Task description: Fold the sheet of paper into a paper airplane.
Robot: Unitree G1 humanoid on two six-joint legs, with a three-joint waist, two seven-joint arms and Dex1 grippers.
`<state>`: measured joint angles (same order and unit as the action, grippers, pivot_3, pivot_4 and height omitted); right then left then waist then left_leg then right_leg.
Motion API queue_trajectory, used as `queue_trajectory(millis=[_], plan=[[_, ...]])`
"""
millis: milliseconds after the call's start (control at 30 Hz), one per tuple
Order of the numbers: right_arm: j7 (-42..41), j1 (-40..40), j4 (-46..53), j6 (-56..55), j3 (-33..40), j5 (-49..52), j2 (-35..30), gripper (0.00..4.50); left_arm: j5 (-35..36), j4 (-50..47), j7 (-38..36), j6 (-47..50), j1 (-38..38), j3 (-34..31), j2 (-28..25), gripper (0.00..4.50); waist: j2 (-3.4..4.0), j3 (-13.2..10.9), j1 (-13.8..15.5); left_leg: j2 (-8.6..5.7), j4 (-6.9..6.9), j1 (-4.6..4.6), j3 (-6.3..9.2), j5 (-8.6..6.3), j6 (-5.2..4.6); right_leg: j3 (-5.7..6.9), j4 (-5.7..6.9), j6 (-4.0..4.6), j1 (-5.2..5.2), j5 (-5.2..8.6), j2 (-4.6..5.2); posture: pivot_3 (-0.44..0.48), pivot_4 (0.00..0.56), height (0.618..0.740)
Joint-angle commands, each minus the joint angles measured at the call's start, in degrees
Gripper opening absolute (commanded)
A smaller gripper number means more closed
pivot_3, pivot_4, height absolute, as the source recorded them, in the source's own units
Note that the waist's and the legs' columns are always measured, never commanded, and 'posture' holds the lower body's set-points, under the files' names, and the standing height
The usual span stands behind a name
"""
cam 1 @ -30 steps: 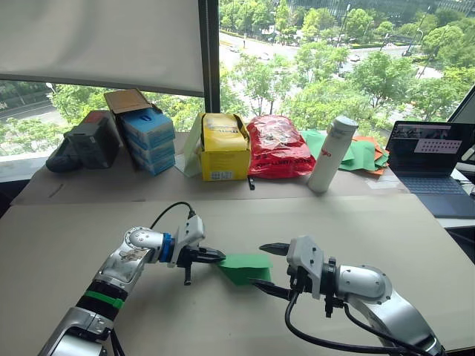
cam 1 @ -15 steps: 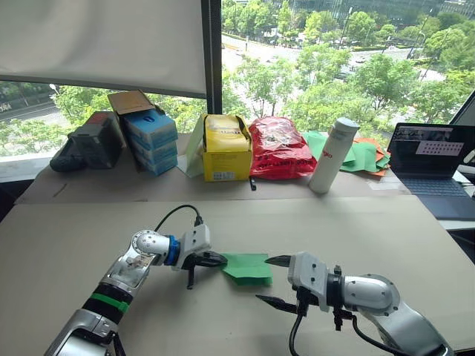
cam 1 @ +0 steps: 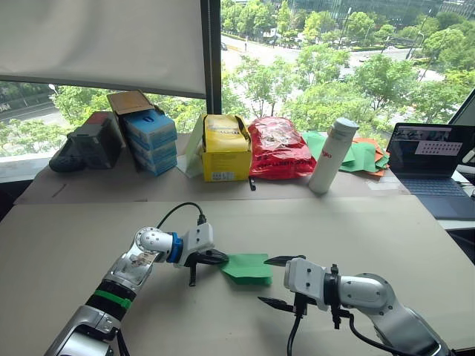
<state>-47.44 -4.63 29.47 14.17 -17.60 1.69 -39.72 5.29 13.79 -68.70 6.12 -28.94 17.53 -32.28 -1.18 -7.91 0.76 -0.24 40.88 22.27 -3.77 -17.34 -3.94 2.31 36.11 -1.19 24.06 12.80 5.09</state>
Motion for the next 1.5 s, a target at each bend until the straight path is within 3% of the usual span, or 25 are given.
queue_trajectory(millis=[33,433,467,800,1067,1333,1500], plan=[[-0.1,-1.8,-0.4,-3.5,-0.2,-1.4,0.5,4.0,-2.5,0.8,0.3,1.4,1.7,1.4,-1.0,0.02,0.0,0.0,0.0,0.0,0.0,0.01,0.0,0.0,0.01,0.0,0.0,0.0,0.0,0.0,0.0,0.0,0.15,0.74],[0.2,-5.9,-8.9,-10.5,-2.7,-7.8,2.3,4.0,-3.3,-1.6,1.6,1.4,3.0,2.3,-1.3,0.02,0.0,0.0,-0.1,0.02,0.0,-0.03,-0.05,0.03,0.04,-0.03,0.03,0.0,0.0,0.0,-0.03,0.0,0.15,0.74],[0.2,-6.0,-9.1,-10.7,-2.7,-7.7,2.5,3.48,-3.4,-1.7,1.6,1.4,3.2,2.4,-1.4,0.0,0.0,0.0,0.0,0.01,0.0,-0.03,-0.05,0.03,0.04,-0.04,0.02,0.0,-0.01,0.0,-0.03,0.0,0.15,0.74],[-0.6,-6.4,-9.3,-10.6,-2.3,-7.7,3.2,0.06,-3.4,-2.4,1.8,1.4,3.8,2.5,-1.8,0.0,0.0,0.0,-0.1,0.02,-0.01,-0.04,-0.05,0.03,0.05,-0.04,0.03,0.0,0.0,0.0,-0.03,0.0,0.15,0.74],[-3.2,-11.0,-11.5,-9.8,-2.2,-6.2,3.6,0.02,-3.4,-2.1,2.1,1.3,3.5,2.5,-1.8,0.0,0.0,0.0,-0.1,0.02,-0.01,-0.05,-0.05,0.03,0.05,-0.04,0.04,0.01,0.0,0.0,-0.03,0.0,0.15,0.74],[-11.7,-22.0,-23.5,-3.9,-4.3,-3.6,5.7,0.02,-3.2,-2.5,2.0,1.2,3.6,2.8,-1.3,0.0,0.01,0.0,-0.2,0.03,-0.01,-0.06,-0.06,0.03,0.05,-0.04,0.05,0.01,0.0,0.0,-0.04,0.0,0.15,0.74],[-12.7,-24.1,-27.7,-0.4,-4.7,-3.7,7.8,0.02,-3.0,-3.6,2.6,1.6,4.3,2.5,-1.5,0.0,0.01,0.0,-0.1,0.02,-0.01,-0.03,-0.06,0.03,0.05,-0.03,0.04,0.01,0.01,0.0,-0.01,0.0,0.15,0.74]])
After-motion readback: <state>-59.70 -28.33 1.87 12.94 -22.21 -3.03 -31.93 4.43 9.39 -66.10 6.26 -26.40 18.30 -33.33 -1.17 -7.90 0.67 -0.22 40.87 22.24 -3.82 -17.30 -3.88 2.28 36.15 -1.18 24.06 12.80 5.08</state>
